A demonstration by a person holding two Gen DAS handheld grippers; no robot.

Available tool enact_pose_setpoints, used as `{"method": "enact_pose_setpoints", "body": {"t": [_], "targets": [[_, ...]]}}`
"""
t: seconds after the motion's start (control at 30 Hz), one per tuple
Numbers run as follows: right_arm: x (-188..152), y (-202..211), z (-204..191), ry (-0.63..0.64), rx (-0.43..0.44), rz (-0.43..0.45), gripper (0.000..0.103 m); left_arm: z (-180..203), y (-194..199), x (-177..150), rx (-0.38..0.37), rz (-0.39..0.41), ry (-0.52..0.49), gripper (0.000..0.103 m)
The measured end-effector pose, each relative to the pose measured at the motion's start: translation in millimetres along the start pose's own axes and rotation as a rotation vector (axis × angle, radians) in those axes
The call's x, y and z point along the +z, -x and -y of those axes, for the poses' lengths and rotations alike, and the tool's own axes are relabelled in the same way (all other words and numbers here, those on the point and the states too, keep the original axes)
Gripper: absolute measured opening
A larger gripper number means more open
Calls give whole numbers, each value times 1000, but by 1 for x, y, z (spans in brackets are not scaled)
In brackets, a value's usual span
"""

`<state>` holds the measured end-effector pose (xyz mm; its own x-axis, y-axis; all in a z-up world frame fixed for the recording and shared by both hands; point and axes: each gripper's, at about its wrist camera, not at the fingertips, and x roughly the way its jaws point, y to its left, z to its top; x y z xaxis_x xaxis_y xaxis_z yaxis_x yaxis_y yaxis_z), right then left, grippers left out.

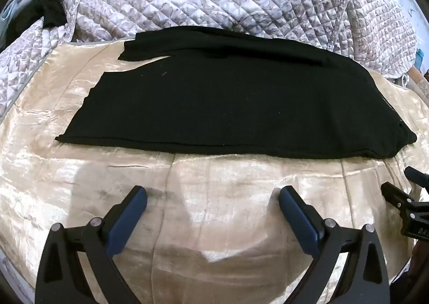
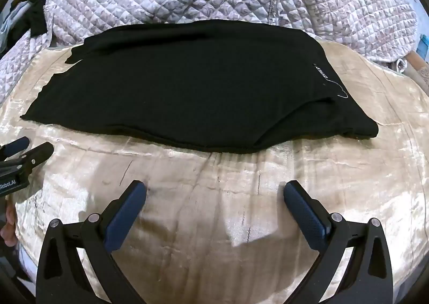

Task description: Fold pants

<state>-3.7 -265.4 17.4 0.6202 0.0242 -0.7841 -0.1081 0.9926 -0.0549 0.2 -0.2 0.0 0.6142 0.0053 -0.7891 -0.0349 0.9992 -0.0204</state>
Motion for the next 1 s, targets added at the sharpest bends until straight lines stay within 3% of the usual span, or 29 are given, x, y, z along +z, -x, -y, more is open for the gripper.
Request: {"method": "enact_pose_setpoints", "body": {"t": [1.0], "targets": [[-1,2,0,-6,6,20,103,0,1,-2,-12,2,-9,101]]}}
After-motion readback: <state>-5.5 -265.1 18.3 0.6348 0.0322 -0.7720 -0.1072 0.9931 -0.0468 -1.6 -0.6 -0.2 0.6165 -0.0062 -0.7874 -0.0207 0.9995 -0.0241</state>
